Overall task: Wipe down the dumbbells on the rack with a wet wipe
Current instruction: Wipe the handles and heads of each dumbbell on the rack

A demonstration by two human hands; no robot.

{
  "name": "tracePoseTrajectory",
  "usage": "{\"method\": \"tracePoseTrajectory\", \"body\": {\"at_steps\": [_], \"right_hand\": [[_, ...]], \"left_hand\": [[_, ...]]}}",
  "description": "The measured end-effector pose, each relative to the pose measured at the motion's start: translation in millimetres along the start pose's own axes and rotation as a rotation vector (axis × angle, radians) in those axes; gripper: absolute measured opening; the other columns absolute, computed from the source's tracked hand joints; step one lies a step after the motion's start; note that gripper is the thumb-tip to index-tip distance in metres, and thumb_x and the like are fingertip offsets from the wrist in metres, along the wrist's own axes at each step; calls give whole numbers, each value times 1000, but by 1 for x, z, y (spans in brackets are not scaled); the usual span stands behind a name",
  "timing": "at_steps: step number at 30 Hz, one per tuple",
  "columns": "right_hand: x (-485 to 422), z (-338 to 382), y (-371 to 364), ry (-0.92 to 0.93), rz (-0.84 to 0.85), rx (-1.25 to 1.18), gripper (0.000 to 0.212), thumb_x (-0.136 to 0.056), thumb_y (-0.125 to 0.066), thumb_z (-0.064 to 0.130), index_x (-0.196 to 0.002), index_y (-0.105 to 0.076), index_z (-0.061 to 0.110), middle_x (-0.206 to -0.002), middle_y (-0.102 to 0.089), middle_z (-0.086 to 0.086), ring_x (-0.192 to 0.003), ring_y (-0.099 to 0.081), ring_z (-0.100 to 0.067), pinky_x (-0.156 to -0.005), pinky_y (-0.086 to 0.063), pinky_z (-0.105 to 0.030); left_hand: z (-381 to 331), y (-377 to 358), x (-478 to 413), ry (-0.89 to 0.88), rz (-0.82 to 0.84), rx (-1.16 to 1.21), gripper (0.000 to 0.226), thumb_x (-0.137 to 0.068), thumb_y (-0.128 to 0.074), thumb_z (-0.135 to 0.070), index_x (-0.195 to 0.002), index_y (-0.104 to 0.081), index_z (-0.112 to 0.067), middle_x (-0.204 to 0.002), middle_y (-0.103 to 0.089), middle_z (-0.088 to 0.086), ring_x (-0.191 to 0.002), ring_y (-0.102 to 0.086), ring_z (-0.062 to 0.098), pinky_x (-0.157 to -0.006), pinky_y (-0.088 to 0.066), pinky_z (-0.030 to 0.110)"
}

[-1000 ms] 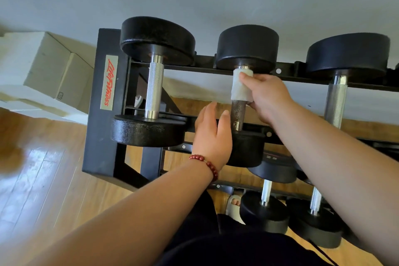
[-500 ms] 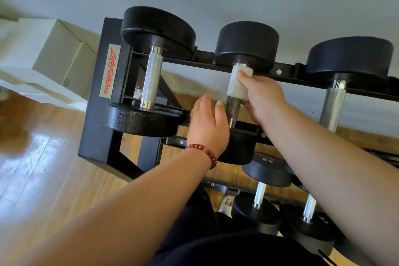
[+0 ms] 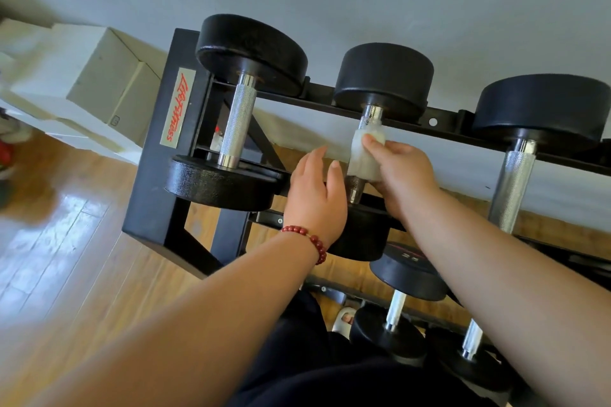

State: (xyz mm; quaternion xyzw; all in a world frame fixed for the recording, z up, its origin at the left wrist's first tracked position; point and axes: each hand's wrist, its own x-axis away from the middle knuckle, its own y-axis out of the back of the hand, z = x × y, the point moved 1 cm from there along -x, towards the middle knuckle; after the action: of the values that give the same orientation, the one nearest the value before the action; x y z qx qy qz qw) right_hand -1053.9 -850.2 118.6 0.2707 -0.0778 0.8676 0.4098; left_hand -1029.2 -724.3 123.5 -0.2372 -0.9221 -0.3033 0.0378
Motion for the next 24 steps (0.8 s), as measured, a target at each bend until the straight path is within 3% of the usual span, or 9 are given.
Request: {"method": "tracePoseTrajectory", "body": {"at_steps": [2, 5, 10, 16, 20, 24], "right_hand": [[-8, 13, -1, 22, -34, 14, 17, -84, -74, 34, -75, -62, 26, -83, -65, 4, -92, -65, -24, -92, -53, -47], [-19, 28, -6, 59, -103, -25, 21, -81, -77, 35, -79, -69, 16, -78, -64, 3, -93, -65, -29, -91, -54, -50], [-8, 0, -4, 16, 2, 15, 16, -85, -73, 35, -77, -61, 29, -94, -69, 1, -96, -67, -24, -91, -54, -46], [-19, 28, -3, -4, -28, -99, 17, -80, -79, 29, -74, -65, 22, -95, -69, -5, -97, -65, -28, -90, -55, -50], [-11, 13, -3, -2, -3, -56, 11, -86, -73, 31, -82, -67, 22, -94, -69, -2, -97, -67, -26, -91, -55, -48], [-3, 0, 2, 13, 16, 21, 12, -85, -73, 33, -81, -64, 28, -94, -69, 1, -94, -67, -22, -90, -55, -45]], "left_hand": [[0, 0, -1, 1, -1, 9, 47, -103, -34, -34, -148, -35, -20, -151, -36, -2, -138, -34, 11, -106, -27, 22], [0, 1, 0, 0, -4, 17, 46, -103, -35, -34, -147, -35, -20, -150, -37, -2, -137, -35, 11, -107, -28, 23], [2, 1, -1, -6, 8, 26, 47, -103, -35, -35, -147, -34, -21, -150, -37, -3, -136, -35, 9, -104, -29, 22], [5, 3, 0, -80, 76, -39, 47, -102, -36, -37, -145, -37, -20, -147, -40, -4, -135, -36, 10, -111, -34, 33], [13, 7, 4, -187, 194, -162, 47, -102, -36, -38, -146, -37, -23, -149, -38, -5, -137, -29, 6, -104, -26, 22], [17, 7, 1, -180, 183, -118, 47, -101, -35, -41, -145, -38, -24, -148, -40, -6, -136, -33, 7, -104, -29, 23]]}}
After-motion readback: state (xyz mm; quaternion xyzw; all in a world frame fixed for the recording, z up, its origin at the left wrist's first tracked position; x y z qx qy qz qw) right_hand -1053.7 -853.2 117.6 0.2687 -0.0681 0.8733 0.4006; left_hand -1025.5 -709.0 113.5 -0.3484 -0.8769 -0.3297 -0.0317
